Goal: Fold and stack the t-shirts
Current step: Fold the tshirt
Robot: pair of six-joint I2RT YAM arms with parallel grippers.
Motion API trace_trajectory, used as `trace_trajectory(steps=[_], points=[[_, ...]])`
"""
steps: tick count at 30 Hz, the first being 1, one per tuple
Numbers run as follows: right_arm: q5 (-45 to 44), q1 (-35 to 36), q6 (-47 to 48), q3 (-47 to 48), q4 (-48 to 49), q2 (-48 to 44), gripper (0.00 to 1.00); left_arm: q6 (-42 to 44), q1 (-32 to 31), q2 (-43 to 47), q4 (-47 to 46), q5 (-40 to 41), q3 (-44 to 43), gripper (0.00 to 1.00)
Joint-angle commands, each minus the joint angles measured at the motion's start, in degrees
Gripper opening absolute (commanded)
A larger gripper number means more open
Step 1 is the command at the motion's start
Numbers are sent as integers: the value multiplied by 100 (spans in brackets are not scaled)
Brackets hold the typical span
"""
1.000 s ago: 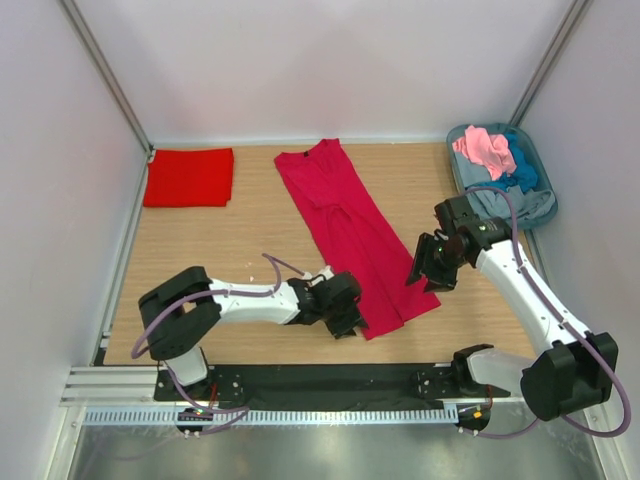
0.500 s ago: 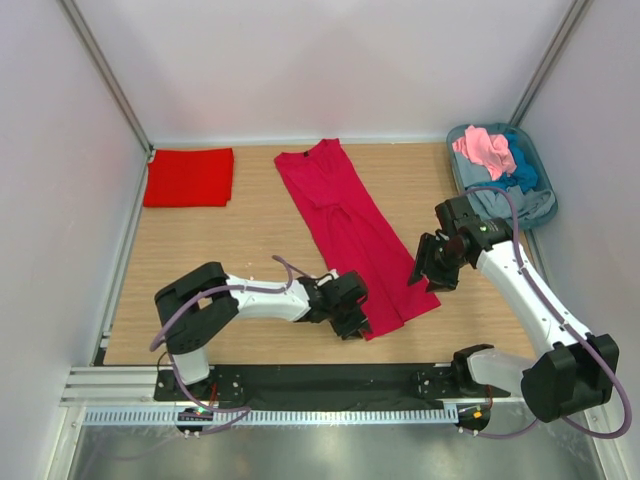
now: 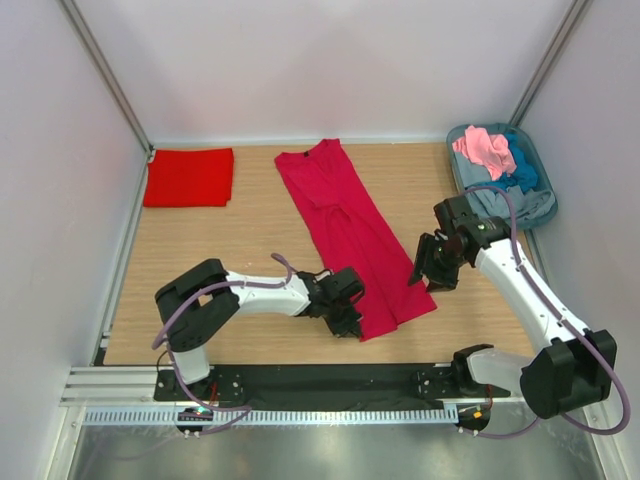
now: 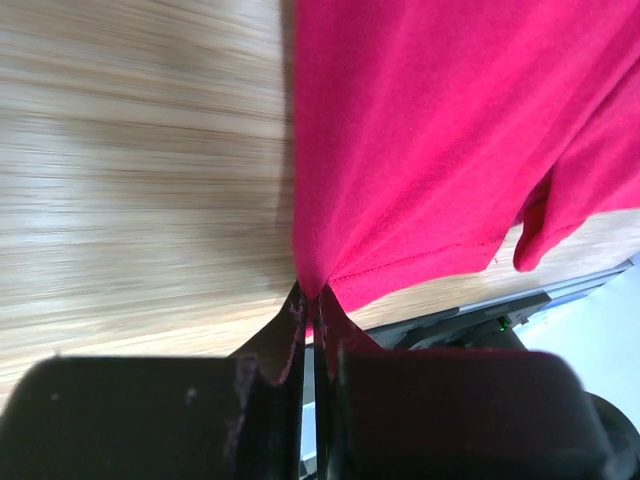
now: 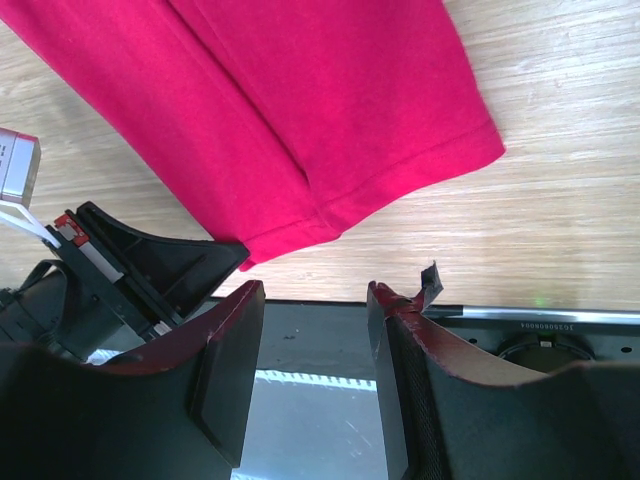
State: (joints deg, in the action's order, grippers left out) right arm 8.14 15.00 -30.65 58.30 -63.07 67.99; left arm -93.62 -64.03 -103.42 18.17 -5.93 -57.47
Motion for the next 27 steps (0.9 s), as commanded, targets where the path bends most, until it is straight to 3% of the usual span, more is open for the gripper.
trace_trajectory(steps=[1,11,21,24,27], points=[[135,20,68,33,49,65,52,213,171,243,688,-285,253,1],[618,29,200,-1153,207,-92,53,538,391,981,1090,-716,992,0],[917,336,-449,-1690,471,-66,53,626,707,1903,1320,-787,1923,1],[970,468,-616,-1796,541,-92,53,696,778,2036,1276,-795,2038,5],[1058,687,-792,-1936,646,-14,53,819,778,2045,1355,-795,1924,16]])
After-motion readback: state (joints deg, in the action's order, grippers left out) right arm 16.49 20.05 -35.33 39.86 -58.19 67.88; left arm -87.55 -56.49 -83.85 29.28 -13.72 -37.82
